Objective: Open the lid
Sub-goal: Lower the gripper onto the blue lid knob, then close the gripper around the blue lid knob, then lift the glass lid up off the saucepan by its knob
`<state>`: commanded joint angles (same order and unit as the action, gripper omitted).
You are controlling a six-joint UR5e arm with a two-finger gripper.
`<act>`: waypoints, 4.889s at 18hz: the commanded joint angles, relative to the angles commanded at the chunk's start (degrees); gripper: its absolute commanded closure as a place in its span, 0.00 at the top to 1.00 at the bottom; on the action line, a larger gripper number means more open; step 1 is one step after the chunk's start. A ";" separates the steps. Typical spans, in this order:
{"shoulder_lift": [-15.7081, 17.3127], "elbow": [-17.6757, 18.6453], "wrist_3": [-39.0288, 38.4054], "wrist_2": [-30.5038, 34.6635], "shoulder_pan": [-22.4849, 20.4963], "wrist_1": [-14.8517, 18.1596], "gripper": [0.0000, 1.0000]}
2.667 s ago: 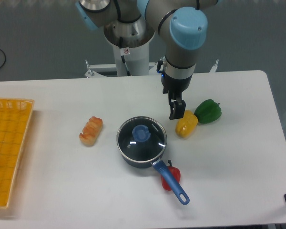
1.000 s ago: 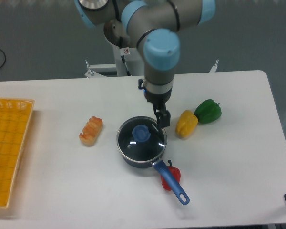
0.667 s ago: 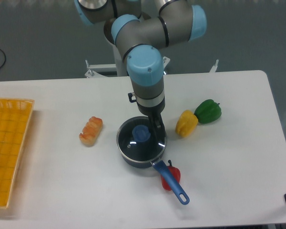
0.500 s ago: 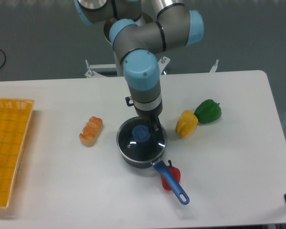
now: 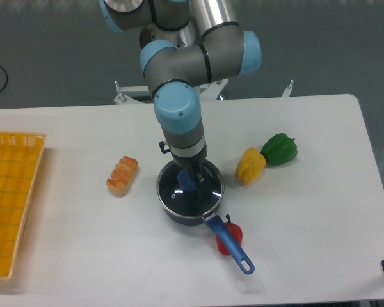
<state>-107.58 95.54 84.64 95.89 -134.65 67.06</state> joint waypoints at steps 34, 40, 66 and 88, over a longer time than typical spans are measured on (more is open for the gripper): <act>-2.73 -0.18 -0.26 1.50 1.32 -1.32 0.84; -2.64 -0.18 1.93 1.67 1.05 -0.97 0.83; -2.37 -1.58 2.11 1.23 0.88 1.58 0.63; -1.67 -9.58 4.21 -5.19 -3.77 9.05 0.59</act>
<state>-109.25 85.96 88.85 90.70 -138.42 76.11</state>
